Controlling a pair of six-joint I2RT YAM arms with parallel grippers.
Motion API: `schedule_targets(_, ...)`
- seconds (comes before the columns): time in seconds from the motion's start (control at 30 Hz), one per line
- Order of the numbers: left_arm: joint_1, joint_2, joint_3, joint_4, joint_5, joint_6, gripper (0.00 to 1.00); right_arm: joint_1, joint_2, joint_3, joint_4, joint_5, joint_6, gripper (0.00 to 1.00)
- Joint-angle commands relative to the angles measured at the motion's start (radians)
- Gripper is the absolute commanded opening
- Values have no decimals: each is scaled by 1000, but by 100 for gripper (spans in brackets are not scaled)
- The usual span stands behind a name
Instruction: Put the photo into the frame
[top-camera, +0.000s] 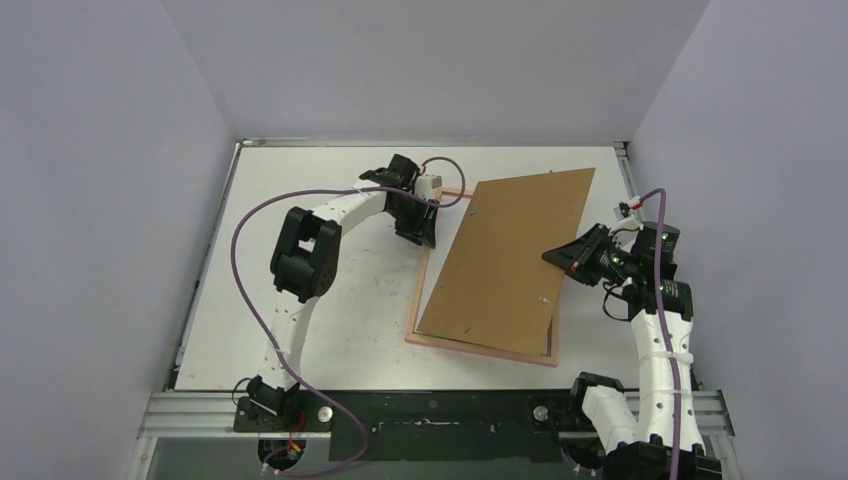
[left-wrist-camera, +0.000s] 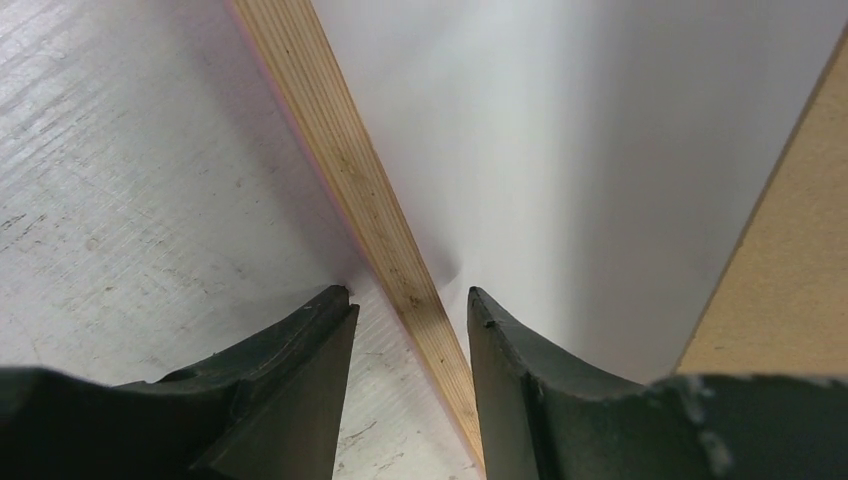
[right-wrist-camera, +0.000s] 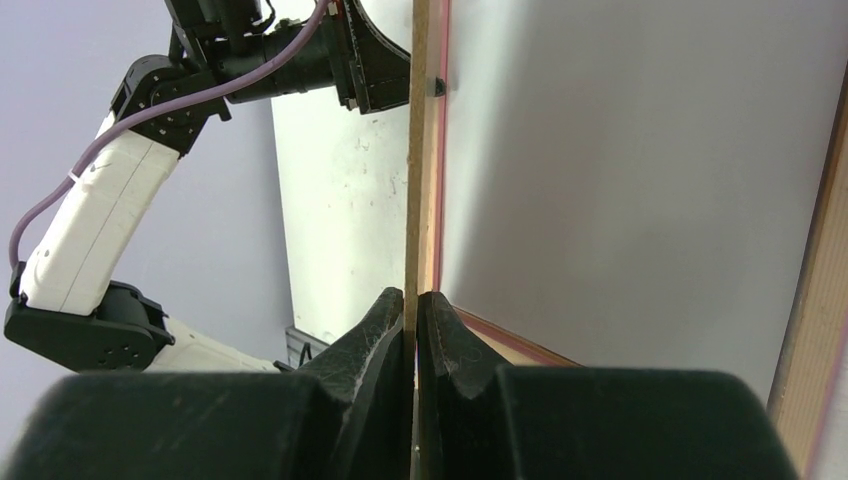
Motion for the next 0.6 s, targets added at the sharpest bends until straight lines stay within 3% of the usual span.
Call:
schedule_targets(0.0,-6,20,30,22,-23,-4,43,10,-30,4,51,-24,12,5)
schedule_targets(0.57,-2,-39,-78,68,-215,17,32,13,-36,-19,92,-44,53,5)
